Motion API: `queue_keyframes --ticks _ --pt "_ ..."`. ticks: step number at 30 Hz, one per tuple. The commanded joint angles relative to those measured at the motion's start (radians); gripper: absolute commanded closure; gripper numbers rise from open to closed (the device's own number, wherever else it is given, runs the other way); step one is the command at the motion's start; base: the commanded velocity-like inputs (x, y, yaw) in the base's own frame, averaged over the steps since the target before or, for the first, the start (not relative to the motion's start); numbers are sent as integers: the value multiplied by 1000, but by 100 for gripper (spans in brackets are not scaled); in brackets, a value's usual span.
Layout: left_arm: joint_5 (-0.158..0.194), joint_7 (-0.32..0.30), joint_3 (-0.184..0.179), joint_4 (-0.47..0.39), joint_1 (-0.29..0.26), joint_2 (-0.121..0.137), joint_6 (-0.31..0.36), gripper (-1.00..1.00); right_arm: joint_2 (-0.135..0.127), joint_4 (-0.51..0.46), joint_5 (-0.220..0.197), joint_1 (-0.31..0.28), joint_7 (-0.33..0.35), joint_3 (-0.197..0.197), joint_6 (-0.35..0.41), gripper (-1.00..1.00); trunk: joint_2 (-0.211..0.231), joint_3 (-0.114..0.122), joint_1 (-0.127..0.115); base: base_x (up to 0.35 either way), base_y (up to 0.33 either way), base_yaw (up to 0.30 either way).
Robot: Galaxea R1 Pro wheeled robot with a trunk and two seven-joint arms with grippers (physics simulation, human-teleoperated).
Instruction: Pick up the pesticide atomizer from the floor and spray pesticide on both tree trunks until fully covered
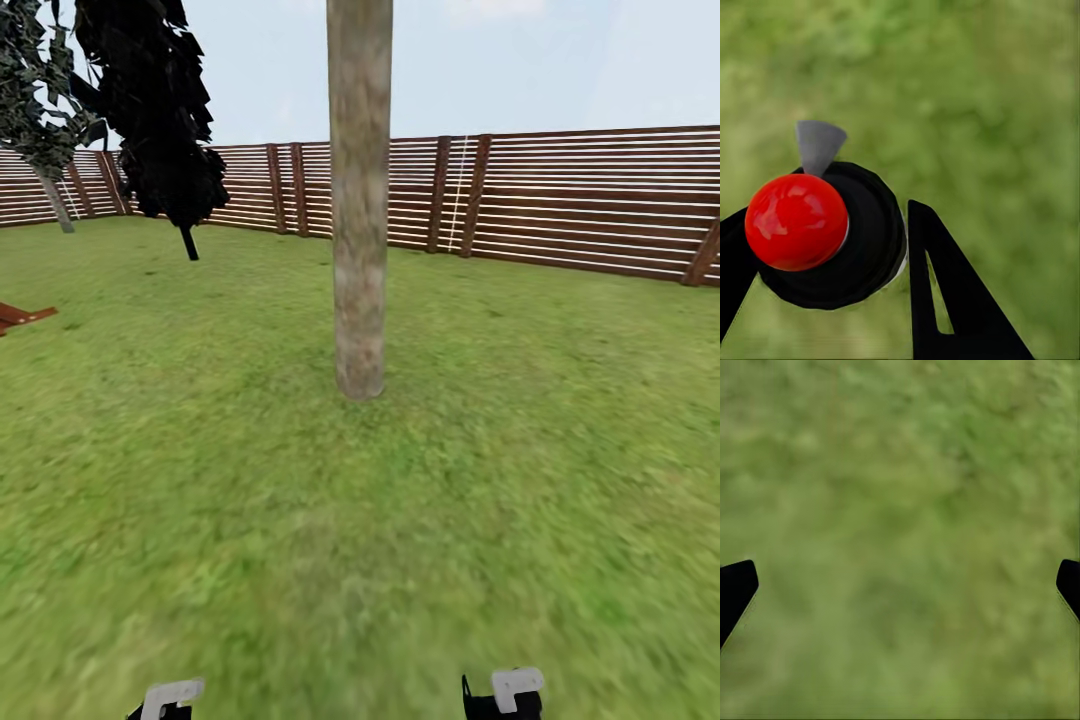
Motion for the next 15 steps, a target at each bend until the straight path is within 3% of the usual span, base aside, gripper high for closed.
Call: queue_keyframes --ticks 1,15 --pt "6 0 -2 1 -1 0 -3 100 0 1 5 -1 -10 8 0 -100 0 -1 0 339 0 0" --pt "6 0 -2 1 -1 0 -3 100 0 1 5 -1 -10 8 0 -100 0 -1 0 339 0 0"
